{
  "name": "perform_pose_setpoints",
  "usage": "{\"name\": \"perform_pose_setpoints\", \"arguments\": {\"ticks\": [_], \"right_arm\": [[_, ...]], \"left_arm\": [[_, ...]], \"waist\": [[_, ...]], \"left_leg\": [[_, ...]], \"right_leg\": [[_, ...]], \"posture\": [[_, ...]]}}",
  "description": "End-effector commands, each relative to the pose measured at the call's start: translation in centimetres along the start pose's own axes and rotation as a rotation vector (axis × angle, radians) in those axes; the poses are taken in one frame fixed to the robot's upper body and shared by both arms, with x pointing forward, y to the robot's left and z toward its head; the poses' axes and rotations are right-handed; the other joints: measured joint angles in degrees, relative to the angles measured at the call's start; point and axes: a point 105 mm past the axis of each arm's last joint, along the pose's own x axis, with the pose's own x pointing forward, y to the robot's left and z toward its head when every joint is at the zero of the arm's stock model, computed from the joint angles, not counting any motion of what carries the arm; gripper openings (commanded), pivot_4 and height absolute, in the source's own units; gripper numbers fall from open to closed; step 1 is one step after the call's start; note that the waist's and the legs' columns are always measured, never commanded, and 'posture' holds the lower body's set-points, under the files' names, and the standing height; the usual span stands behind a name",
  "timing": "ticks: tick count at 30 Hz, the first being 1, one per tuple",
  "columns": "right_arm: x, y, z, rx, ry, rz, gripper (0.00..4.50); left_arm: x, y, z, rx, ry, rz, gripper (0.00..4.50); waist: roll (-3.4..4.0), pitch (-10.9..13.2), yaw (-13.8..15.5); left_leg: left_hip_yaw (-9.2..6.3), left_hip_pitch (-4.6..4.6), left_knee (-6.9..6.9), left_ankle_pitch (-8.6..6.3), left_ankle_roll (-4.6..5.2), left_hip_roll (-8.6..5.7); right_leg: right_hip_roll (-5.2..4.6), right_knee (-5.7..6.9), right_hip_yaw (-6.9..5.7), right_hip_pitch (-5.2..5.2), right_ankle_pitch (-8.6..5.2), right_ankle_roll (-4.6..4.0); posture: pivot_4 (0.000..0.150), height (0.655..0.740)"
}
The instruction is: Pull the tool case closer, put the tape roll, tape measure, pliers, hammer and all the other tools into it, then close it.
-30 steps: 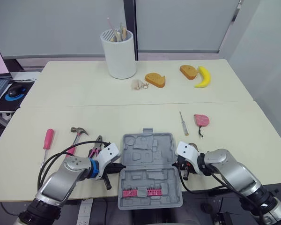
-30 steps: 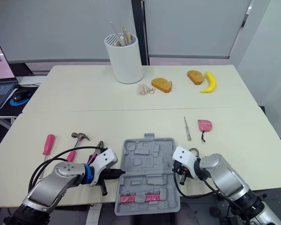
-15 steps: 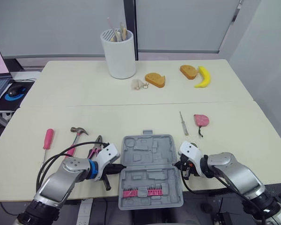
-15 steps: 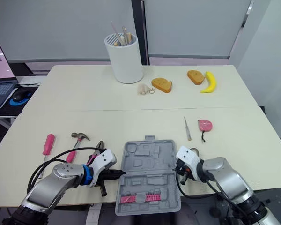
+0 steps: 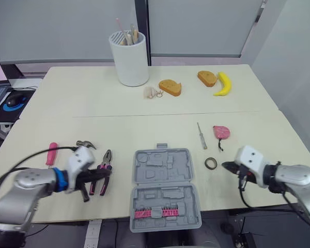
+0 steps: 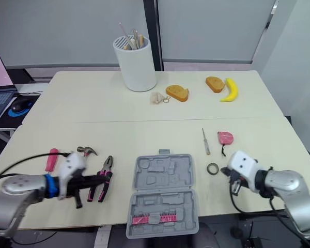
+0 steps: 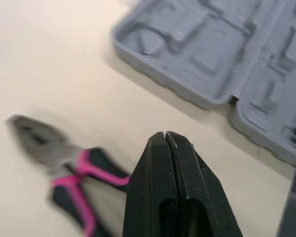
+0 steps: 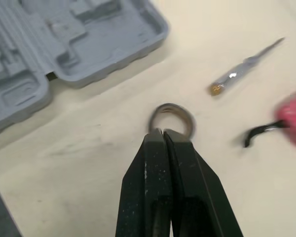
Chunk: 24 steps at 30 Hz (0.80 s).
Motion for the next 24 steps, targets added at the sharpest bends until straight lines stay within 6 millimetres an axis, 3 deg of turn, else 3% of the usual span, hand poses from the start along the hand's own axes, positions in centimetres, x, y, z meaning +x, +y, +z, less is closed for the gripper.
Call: {"name": "perform_pose_setpoints", "arguments": {"ticks": [1,3,7,9,16,21,24], "right_arm": [[-2.6,-1.5,1.6,-0.104,-0.052,-0.046,0.01],[-3.5,-2.1,1.6,-0.104,-0.051,-0.054,0.00],[-5.4,-2.4,1.6,-0.061,-0.028,0.008,0.82],[-5.9,-2.7,1.4,-0.055,-0.009,0.025,1.23],[-7.1,-3.4,0.7,-0.042,0.052,0.027,2.89],[-7.3,-4.0,0.0,-0.039,0.068,0.003,4.43],[-7.2,-4.1,0.0,-0.038,0.057,0.000,4.48]], "left_arm": [[-4.5,2.7,-1.1,-0.011,0.006,0.134,0.00],[-6.7,3.3,-2.1,-0.042,0.024,0.152,0.36],[-12.0,4.9,-5.0,-0.098,0.116,0.248,1.51],[-13.7,5.6,-5.7,-0.106,0.136,0.308,2.11],[-16.9,5.5,-7.0,-0.152,0.145,0.376,4.41],[-17.0,5.1,-7.7,-0.170,0.139,0.391,4.50],[-16.7,5.0,-7.8,-0.173,0.135,0.390,4.50]], "waist": [[0.00,0.0,0.0],[0.00,0.0,-0.2],[0.00,0.0,0.0],[-0.01,0.0,0.0],[-0.05,0.0,0.1],[-0.09,-0.1,0.0],[-0.09,-0.1,0.0]], "left_leg": [[0.01,0.00,0.00,0.00,0.00,0.01],[0.02,0.01,-0.04,0.00,0.00,0.04],[0.03,0.04,-0.05,0.00,0.00,0.14],[0.07,0.06,-0.04,0.00,-0.01,0.24],[0.17,0.07,-0.05,-0.01,-0.03,0.37],[0.22,0.07,-0.07,-0.05,-0.08,0.41],[0.21,0.08,-0.06,-0.05,-0.08,0.43]], "right_leg": [[0.00,0.00,0.00,-0.01,0.00,-0.01],[0.01,0.00,-0.01,-0.02,-0.01,-0.05],[0.03,0.00,-0.09,-0.03,-0.07,-0.17],[0.03,0.00,-0.15,-0.04,-0.09,-0.24],[0.03,0.00,-0.17,-0.08,-0.07,-0.34],[0.05,0.01,-0.17,-0.12,0.05,-0.61],[0.08,0.03,-0.18,-0.12,0.04,-0.59]], "posture": [[0.150,0.7337],[0.150,0.7337],[0.150,0.7337],[0.150,0.7337],[0.150,0.7337],[0.150,0.7337],[0.150,0.7337]]}}
